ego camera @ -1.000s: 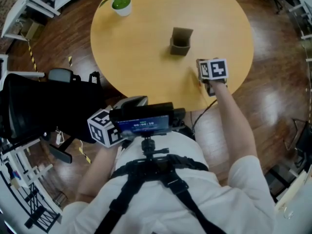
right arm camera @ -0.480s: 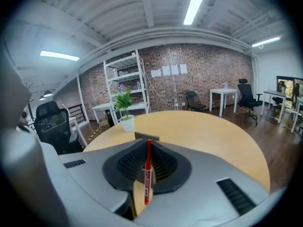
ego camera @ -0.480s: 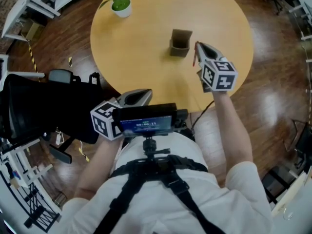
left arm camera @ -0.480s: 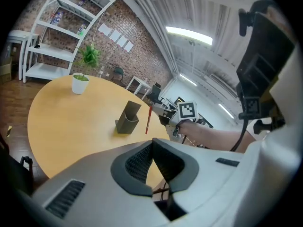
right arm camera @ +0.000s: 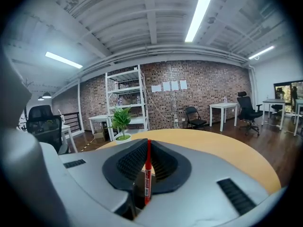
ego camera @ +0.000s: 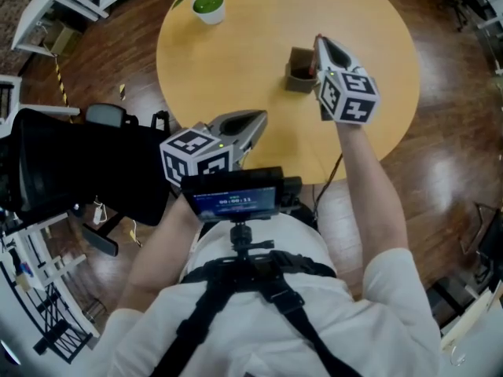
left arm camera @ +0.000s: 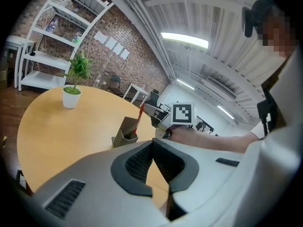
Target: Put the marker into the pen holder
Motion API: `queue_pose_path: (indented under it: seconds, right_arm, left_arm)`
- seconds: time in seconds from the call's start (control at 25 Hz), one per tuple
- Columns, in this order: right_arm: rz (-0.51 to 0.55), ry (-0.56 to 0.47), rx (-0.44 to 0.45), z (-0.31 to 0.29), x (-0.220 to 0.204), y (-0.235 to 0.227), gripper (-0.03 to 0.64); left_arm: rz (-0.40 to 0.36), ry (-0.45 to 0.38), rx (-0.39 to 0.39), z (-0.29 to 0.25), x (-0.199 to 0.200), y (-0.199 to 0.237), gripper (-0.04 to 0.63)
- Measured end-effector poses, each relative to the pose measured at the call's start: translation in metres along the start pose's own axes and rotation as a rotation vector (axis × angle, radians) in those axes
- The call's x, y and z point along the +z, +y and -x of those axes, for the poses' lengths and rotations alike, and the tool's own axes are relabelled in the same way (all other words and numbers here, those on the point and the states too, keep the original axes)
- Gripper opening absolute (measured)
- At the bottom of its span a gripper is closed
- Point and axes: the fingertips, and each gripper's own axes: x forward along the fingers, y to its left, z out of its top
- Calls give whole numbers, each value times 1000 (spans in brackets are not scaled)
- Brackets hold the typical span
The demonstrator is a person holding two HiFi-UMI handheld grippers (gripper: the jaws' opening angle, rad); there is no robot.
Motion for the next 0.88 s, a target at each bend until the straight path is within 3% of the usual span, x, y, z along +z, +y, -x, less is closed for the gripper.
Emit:
queue_pose_path:
  seconds: [0.48, 0.88]
  right_arm:
    - [-3, 47, -70, -1, -48, -2, 20]
    - [-6, 213, -71, 10, -99, 7, 25]
  left_arm:
    - [-1, 30, 19, 1, -7, -8, -5]
    - [-2, 39, -14, 3, -11, -13, -5]
